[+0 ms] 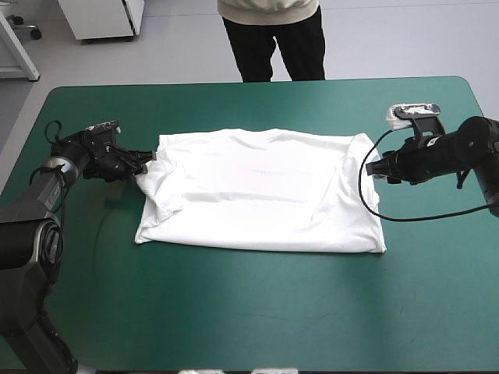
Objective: Fold the cloth
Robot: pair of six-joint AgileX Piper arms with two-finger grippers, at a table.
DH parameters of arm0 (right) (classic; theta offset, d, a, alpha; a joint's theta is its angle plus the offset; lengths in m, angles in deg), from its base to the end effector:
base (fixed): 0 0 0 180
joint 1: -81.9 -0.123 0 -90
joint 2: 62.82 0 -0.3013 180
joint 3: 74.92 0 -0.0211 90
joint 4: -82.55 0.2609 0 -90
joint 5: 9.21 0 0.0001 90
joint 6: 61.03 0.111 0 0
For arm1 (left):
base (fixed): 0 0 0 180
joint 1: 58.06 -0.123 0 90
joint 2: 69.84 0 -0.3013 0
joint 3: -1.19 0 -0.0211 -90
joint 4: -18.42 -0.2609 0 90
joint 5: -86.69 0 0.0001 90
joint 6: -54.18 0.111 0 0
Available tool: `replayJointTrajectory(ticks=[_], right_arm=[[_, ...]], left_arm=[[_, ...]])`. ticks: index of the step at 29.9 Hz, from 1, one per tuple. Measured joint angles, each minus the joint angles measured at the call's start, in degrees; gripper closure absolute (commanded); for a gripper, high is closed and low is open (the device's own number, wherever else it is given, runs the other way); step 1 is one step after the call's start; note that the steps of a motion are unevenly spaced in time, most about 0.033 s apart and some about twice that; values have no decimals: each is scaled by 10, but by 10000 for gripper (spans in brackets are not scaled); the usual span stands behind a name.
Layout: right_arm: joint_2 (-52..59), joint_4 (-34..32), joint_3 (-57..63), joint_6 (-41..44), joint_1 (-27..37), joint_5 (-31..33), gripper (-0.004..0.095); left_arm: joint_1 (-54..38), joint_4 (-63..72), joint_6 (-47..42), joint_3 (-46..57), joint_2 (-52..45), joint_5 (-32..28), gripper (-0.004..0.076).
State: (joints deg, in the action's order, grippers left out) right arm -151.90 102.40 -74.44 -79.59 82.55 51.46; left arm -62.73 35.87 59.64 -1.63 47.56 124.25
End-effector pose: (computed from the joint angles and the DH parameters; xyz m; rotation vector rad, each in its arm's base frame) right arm 0.3112 0.0293 0.3567 -0.2838 2.5428 0.3285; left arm 0.4380 0.0154 0.2058 -0.2395 2.6171 -0.2651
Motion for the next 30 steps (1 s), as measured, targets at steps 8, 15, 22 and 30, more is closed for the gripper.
replayJointTrajectory(ticks=[8,15,22,30], right_arm=[[0,0,0,0,0,12,514],[0,0,0,0,0,21,539],[0,0,0,-1,0,22,539],[0,0,0,-2,0,22,539]], left_arm=[[0,1,1,-4,8,-12,700],[0,1,12,-10,11,-15,733],[1,1,22,-60,16,23,733],[30,-1,57,-139,16,102,733]])
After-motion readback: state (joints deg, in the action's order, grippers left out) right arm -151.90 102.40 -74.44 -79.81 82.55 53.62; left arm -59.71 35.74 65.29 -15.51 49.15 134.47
